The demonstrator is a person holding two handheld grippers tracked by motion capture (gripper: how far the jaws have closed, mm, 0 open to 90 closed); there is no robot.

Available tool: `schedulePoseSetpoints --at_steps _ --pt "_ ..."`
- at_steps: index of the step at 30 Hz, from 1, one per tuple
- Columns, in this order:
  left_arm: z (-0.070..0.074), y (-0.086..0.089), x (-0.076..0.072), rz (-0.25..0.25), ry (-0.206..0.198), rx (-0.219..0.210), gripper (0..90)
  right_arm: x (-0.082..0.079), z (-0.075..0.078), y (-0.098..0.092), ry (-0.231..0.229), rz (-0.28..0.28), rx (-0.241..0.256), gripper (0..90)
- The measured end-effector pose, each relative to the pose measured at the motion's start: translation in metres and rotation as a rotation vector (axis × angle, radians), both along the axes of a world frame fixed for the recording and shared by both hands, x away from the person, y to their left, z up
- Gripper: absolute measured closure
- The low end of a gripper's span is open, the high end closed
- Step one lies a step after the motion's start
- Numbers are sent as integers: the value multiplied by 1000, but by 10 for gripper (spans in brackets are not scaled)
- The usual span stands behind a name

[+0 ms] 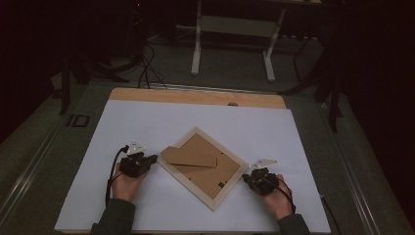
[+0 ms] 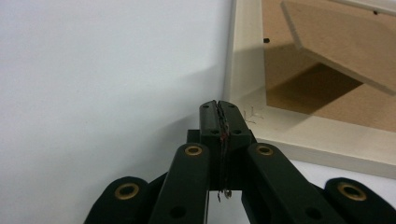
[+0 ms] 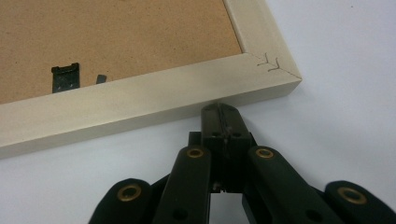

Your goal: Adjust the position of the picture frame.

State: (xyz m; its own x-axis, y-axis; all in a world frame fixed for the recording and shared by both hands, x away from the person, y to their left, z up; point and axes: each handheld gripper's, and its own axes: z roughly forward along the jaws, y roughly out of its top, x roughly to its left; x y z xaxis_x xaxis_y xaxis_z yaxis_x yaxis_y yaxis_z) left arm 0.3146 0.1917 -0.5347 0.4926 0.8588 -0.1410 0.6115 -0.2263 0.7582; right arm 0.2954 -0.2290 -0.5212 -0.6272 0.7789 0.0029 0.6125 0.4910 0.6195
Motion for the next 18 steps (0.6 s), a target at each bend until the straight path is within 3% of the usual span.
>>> schedulePoseSetpoints --at_steps 9,18 --pt "-2 -4 0 4 15 39 900 11 0 10 -2 -5 -2 899" --pt "-2 -6 -1 -6 17 39 900 20 -1 19 -2 -22 23 899"
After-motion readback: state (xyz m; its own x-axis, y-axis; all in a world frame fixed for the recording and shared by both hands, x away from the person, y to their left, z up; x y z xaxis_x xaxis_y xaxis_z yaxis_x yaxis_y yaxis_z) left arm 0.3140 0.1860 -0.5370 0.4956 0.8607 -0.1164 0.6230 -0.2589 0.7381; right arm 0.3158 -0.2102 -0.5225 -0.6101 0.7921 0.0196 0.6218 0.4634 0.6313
